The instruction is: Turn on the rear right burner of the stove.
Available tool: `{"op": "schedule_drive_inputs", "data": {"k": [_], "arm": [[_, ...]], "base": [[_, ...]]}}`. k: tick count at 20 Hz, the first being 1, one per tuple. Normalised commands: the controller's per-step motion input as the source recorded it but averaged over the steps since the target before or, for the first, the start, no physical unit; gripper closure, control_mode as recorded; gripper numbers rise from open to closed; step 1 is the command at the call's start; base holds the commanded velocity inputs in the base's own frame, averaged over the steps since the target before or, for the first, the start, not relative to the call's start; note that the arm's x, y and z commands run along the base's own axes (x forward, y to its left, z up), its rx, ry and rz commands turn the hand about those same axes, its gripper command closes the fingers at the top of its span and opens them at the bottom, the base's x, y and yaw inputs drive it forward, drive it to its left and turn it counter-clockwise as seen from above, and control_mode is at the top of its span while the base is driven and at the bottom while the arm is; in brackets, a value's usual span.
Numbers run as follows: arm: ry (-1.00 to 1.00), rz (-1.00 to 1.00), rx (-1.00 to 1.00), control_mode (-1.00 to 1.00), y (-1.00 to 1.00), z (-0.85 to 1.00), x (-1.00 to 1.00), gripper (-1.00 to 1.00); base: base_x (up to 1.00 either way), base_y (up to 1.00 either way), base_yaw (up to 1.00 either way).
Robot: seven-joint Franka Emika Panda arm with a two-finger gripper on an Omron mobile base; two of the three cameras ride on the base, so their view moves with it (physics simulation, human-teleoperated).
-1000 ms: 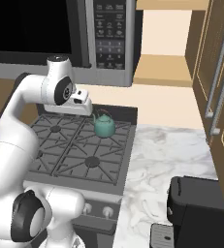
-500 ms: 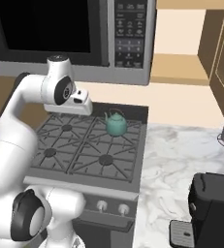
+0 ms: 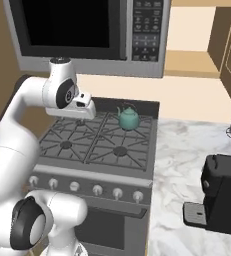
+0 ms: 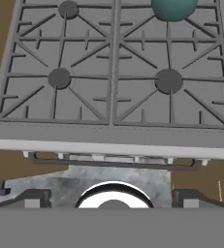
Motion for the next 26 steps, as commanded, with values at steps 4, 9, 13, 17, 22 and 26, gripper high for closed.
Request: {"op": "schedule_drive_inputs", "data": {"k": [4,9,13,17,22,26], "arm": [[0.0,0.0,0.0,1.0,0.0,0.0,0.0,-1.0],[0.0,0.0,0.0,1.0,0.0,0.0,0.0,-1.0],[0.0,0.0,0.0,1.0,0.0,0.0,0.0,-1.0],[0.0,0.0,0.0,1.0,0.0,0.0,0.0,-1.0],[0.0,0.0,0.0,1.0,0.0,0.0,0.0,-1.0],[0.0,0.0,0.0,1.0,0.0,0.0,0.0,-1.0]], "base": [[-0.25,0.53,0.0],[-0.17,0.51,-0.01],[-0.23,0.44,-0.01],[-0.22,0.41,0.0],[-0.19,0.25,0.0],[-0.31,0.37,0.0]]}}
